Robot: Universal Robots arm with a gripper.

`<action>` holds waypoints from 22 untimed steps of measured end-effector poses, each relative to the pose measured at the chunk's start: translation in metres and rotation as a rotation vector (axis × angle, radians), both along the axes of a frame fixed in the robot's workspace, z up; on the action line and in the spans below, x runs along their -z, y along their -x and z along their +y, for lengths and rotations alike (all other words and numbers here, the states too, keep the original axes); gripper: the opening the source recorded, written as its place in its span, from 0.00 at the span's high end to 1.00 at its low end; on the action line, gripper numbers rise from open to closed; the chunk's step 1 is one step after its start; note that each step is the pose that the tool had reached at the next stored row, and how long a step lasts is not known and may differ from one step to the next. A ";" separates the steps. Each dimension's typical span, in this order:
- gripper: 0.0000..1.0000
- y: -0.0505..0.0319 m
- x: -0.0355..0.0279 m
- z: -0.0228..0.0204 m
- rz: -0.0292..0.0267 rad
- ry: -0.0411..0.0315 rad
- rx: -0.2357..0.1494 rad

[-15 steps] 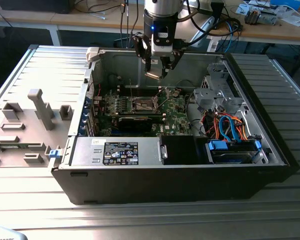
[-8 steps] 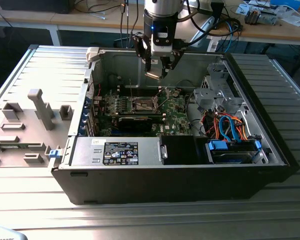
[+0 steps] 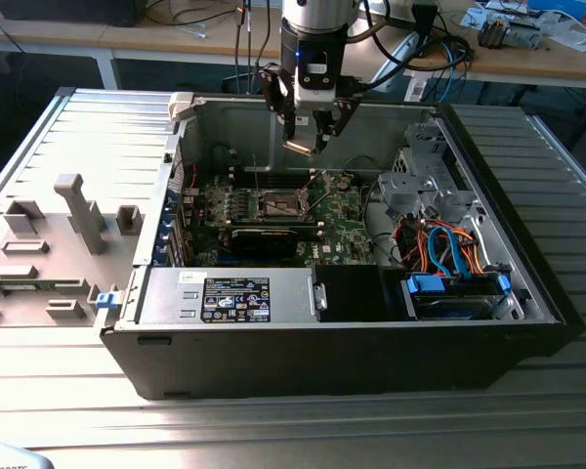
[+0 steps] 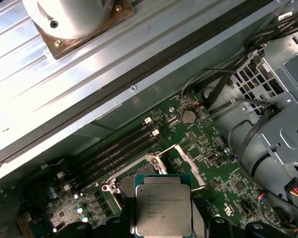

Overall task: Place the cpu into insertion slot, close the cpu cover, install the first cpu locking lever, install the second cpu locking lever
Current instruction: 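Place the cpu into insertion slot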

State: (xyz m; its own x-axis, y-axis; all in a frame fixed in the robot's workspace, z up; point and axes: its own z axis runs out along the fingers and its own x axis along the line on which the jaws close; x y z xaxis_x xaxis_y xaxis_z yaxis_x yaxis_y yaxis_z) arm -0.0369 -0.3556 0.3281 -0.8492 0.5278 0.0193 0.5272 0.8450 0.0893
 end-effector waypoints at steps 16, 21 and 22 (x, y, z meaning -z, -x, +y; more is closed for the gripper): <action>0.46 0.0000 0.0000 0.0000 0.0000 0.0000 0.021; 0.46 0.0000 0.0000 0.0000 0.0000 0.0001 0.028; 0.46 0.0000 0.0000 0.0000 0.0000 -0.0001 0.030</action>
